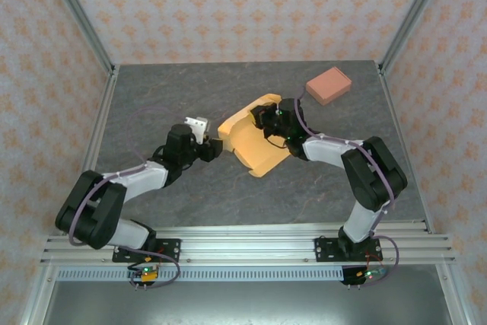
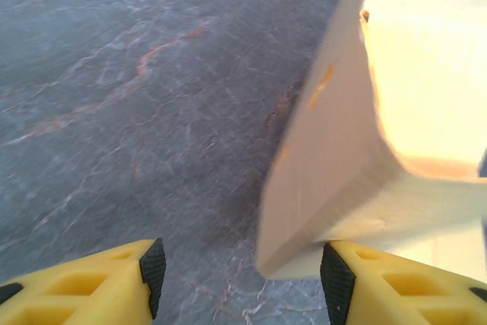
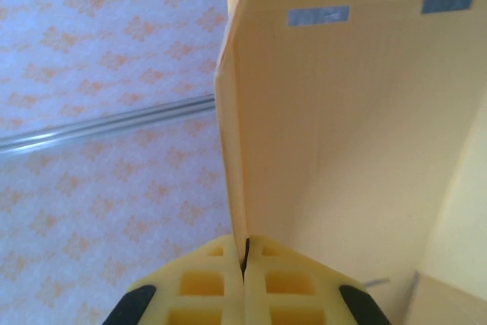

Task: Fold the paper box

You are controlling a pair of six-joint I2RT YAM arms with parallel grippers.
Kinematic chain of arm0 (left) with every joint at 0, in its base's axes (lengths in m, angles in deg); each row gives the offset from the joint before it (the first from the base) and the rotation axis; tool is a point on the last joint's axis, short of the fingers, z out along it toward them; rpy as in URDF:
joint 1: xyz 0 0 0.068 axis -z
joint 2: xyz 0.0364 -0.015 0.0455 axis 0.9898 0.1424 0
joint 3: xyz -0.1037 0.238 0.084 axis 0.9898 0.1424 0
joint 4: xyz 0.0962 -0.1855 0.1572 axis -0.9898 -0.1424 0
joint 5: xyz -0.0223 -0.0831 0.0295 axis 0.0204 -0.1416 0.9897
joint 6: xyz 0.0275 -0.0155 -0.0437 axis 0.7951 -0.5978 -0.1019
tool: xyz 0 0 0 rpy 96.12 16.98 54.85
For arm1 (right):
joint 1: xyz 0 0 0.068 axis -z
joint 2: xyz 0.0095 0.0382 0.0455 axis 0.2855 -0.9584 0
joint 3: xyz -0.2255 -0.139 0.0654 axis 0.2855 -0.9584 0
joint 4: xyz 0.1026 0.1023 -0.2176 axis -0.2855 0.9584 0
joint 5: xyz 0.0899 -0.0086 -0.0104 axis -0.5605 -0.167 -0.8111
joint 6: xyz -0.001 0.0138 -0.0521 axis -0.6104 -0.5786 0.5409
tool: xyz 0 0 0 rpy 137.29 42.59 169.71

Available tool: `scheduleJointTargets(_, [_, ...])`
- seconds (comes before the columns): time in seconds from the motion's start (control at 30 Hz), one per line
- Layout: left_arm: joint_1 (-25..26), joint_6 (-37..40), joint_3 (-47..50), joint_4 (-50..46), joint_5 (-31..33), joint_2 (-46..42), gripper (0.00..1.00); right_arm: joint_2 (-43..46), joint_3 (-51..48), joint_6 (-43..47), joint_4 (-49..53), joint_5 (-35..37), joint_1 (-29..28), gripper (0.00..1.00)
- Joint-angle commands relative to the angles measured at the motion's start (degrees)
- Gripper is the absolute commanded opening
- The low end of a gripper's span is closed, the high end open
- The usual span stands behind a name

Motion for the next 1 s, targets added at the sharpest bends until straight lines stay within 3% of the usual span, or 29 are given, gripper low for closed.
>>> scheduleJointTargets(0.0, [-0.31, 5.18, -3.61, 2.93, -6.38, 3.35, 0.58, -0.44, -0.77, 3.37, -7.3, -4.5, 0.25, 0.0])
scheduleJointTargets(0.13, [0.86, 7.98, -4.96, 2.35, -7.8, 5.73, 0.57, -1.92, -2.33, 4.6, -9.84, -4.26, 0.67, 0.0])
scheduleJointTargets(0.37, [1.37, 8.99, -7.76, 1.66, 1.3, 10.86, 0.54, -5.34, -3.61, 3.61, -12.86, -3.53, 0.77, 0.0])
scheduleJointTargets(0.6, [6.25, 10.65, -11.31, -2.95, 9.78, 13.46, 0.52, -5.33, -7.31, 2.08, -14.35, 1.91, 0.28, 0.0])
scheduleJointTargets(0.97, [8.52, 2.94, -4.97, 9.69, 14.23, 13.93, 0.53, -3.0, -8.99, -7.03, -13.62, 14.17, -3.4, 0.0])
